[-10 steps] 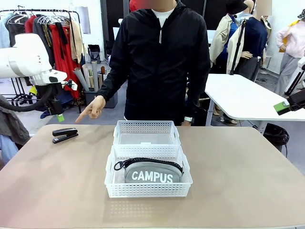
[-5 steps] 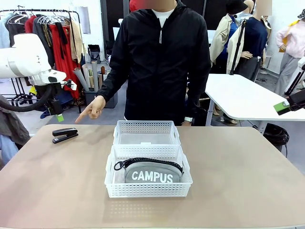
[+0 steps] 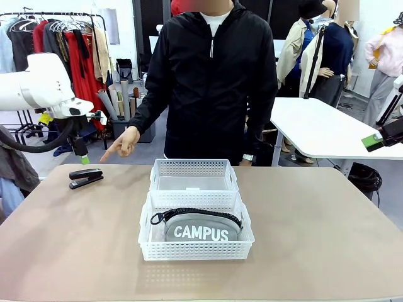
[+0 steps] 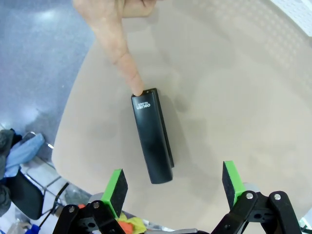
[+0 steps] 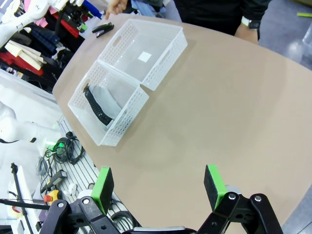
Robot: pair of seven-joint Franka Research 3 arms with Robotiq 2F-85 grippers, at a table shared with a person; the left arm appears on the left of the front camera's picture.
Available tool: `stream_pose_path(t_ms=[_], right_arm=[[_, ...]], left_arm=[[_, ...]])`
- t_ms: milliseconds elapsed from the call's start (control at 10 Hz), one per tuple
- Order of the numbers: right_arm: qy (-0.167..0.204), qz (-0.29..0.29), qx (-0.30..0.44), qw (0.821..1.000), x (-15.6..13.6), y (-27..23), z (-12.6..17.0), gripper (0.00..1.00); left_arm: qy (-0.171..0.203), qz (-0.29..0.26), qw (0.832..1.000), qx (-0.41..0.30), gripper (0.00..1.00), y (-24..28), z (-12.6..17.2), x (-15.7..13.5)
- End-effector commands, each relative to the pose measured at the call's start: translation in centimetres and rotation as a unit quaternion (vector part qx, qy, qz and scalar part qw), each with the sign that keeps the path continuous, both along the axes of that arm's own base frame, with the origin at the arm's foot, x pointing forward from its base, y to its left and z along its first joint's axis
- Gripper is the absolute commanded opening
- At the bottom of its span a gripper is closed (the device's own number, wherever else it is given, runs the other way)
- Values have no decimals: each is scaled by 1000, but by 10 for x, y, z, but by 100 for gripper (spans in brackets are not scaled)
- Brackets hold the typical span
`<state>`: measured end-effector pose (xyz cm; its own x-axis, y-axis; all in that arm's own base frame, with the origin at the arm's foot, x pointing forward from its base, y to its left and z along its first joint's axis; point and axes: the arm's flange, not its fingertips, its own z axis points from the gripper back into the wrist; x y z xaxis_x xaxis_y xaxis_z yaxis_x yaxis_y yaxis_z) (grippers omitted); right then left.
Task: Distribute items into two baskets.
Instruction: Pick up the Stapler that the person points to.
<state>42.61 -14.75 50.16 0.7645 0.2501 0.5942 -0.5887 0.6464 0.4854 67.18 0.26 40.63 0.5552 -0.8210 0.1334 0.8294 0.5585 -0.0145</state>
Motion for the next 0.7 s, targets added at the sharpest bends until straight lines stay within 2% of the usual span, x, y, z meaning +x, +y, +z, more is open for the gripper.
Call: stream_pose_path(t_ms=[0, 400, 600], right_arm=[[-4, -3, -4, 1000, 1, 1, 2, 98], [-4, -3, -4, 1000, 1, 1, 2, 98], [-4, -3, -4, 1000, 1, 1, 2, 98]], left_arm=[[13, -24, 1000, -5, 100, 7, -5, 18], [23, -71, 997, -3, 100, 7, -33, 31], [24, -74, 997, 0, 100, 6, -46, 35]])
